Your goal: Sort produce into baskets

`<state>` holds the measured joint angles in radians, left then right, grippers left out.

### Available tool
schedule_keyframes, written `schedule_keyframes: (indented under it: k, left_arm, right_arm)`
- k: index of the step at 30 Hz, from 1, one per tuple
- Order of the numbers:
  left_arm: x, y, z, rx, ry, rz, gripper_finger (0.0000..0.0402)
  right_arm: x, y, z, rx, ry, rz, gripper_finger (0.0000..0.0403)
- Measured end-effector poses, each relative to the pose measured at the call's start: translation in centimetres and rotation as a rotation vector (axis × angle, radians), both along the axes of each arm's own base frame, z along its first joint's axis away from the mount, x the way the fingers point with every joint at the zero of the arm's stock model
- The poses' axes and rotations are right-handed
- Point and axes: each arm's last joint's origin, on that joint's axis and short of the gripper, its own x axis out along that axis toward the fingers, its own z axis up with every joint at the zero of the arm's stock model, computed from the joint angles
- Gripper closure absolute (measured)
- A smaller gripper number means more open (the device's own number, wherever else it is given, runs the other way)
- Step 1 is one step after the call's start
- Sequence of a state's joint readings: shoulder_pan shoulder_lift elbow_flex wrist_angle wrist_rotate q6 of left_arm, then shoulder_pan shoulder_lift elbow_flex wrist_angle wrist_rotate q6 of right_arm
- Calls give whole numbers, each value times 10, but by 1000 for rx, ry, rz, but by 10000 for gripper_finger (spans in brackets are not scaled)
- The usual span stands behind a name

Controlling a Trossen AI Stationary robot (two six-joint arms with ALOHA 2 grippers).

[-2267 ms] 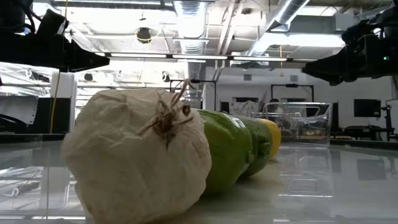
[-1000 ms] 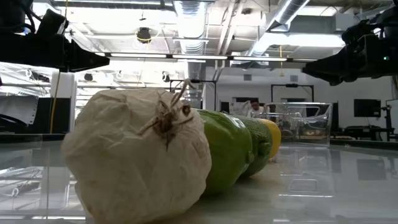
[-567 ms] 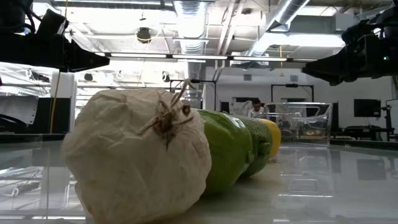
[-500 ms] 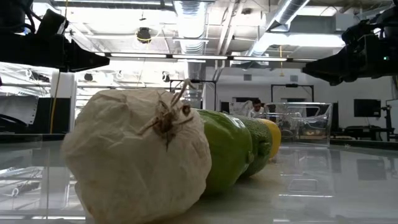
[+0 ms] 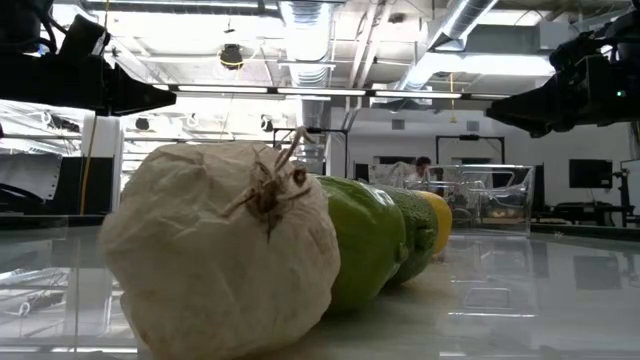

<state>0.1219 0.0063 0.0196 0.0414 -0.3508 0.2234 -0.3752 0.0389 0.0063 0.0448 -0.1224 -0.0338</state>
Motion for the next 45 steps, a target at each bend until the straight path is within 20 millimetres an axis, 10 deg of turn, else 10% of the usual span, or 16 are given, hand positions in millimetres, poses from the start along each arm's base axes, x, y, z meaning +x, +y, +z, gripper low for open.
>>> schedule_keyframes:
  k: [45]
  left_arm:
    - [-2, -2, 17, 102, -150, -48, 191]
  right_arm:
    - [0, 0, 0, 0, 0, -1, 230]
